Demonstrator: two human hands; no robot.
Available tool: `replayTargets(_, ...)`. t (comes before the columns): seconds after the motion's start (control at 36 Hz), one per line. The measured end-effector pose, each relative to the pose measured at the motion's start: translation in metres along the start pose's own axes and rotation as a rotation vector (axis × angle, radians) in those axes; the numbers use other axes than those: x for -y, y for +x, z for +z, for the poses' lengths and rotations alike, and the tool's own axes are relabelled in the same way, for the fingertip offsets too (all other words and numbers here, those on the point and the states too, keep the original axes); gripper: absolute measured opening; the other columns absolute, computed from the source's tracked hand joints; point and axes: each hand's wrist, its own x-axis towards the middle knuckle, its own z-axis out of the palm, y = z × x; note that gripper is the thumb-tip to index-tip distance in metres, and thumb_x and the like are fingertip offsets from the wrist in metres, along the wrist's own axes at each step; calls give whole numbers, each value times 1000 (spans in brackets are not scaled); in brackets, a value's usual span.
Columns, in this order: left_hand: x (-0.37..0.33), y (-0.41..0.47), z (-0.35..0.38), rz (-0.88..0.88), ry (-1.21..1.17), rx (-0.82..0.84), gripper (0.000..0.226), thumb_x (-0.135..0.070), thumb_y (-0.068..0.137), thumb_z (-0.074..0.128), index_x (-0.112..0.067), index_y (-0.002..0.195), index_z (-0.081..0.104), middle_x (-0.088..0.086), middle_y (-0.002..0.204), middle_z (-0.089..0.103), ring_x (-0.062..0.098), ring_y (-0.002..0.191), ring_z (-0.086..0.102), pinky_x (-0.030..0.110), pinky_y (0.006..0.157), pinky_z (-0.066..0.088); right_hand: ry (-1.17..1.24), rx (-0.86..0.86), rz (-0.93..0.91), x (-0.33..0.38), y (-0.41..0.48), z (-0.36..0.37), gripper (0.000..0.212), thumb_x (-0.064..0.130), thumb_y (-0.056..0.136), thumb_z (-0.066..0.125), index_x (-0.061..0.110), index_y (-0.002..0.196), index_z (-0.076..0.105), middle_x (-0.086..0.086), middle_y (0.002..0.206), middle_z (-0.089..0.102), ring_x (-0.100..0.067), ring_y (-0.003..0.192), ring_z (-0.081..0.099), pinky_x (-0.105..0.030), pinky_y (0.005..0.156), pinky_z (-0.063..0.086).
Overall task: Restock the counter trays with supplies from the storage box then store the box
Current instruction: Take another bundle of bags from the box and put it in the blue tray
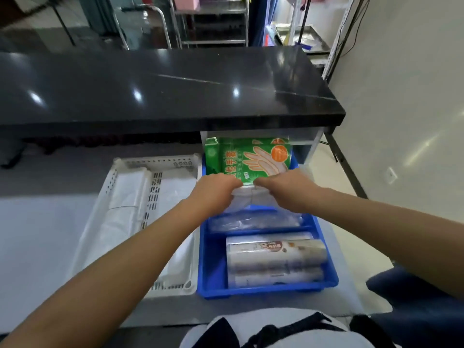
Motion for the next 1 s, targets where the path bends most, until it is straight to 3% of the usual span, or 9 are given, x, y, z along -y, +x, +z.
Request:
replayTargets(0.14,-7,0,36,-48,37,37,25,-11,91,51,-23,109,63,1,106,68,27,97,64,30,64,34,21,-22,-66,-7,2,44,51,8,88,52,27,135,47,-2,110,70,-29,98,66,-33,64,43)
replayTargets(0.31,0,-3,58,-104,11,151,33,-6,92,46,-22,117,59,4,109,67,29,97,63,33,67,38,224,73,67,-15,-7,74,31,24,90,53,23,120,53,-2,108,68,-27,100,65,-41,80,53)
replayTargets(0.44,7,7,51,-82,-71,258,40,-9,93,45,-27,127,57,3,118,66,30,104,61,36,75,48,270,148,92,-22,-5,77,33,14,90,52,27,121,55,-5,114,68,-27,102,63,-38,84,52)
replayTargets(0.58,21,24,25,-54,-251,468,15,-13,87,56,-14,101,63,6,101,64,31,93,59,41,77,48,435,356,114,-37,12,51,37,13,91,54,28,124,60,-4,125,62,-24,111,57,-35,92,48)
replayTargets(0.64,25,28,18,-78,-294,497,22,-17,89,57,-19,110,65,1,108,64,26,99,59,40,84,49,490,391,152,-40,15,44,40,13,92,55,27,129,58,-4,129,59,-24,113,55,-34,95,46)
replayTargets(0.69,26,30,17,-118,-295,406,35,-20,91,56,-25,125,62,-3,120,62,23,108,59,36,89,49,471,324,240,-38,15,43,43,14,94,52,28,134,53,-6,130,58,-26,112,56,-34,90,47)
replayTargets(0.78,18,23,23,-165,-160,97,39,-21,94,52,-30,132,56,0,129,64,25,112,60,36,85,51,264,41,294,-25,6,53,44,7,90,49,23,132,53,-8,120,63,-28,101,59,-35,77,49)
replayTargets(0.86,7,6,34,-121,-180,-99,44,-17,96,51,-25,139,53,0,137,59,24,121,54,37,91,47,203,-136,275,-8,-8,73,45,4,85,54,18,127,57,-7,123,63,-29,112,56,-41,92,46)
replayTargets(1.0,1,-13,62,-5,-133,16,49,-25,101,45,-21,150,37,5,160,29,27,147,24,38,118,23,308,-111,347,10,-25,92,48,17,94,51,18,142,45,-6,153,43,-28,140,38,-47,111,33)
